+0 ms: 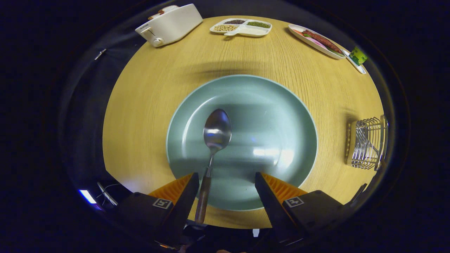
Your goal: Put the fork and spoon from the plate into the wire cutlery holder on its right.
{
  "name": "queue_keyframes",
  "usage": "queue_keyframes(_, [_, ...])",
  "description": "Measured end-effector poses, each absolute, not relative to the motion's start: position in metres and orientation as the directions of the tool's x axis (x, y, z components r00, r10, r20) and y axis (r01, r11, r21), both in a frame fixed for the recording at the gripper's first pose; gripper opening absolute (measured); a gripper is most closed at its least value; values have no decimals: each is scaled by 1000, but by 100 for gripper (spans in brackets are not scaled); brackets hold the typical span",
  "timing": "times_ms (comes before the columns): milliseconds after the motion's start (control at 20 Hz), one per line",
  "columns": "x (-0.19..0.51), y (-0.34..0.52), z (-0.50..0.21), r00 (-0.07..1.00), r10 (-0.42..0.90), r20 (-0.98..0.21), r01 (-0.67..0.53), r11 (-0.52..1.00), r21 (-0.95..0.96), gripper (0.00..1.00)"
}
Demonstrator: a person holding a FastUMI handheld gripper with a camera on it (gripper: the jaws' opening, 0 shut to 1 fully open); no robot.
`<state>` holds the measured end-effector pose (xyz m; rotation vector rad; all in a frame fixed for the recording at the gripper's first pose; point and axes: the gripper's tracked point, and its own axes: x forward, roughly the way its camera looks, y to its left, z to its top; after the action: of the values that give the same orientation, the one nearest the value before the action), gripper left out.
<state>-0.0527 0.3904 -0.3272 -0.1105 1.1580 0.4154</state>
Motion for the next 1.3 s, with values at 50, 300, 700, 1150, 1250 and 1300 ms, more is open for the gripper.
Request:
queue_keyframes(50, [-53, 389, -328, 341, 257, -904, -376, 919, 119, 100])
queue_keyframes(300, [-58, 384, -334, 304, 242, -922, -382, 917, 115, 71])
queue_keyframes(700, [-64, 387, -334, 242, 286, -927, -447, 881, 155, 12])
queue_keyframes(1150, [-59, 371, -289, 217, 372, -903, -463, 853, 240, 9])
queue_keyframes(1250, [-55, 364, -272, 222, 404, -887, -449, 850, 275, 9])
queue_keyframes(1300, [-55, 359, -264, 220, 418, -882, -440, 849, 292, 9])
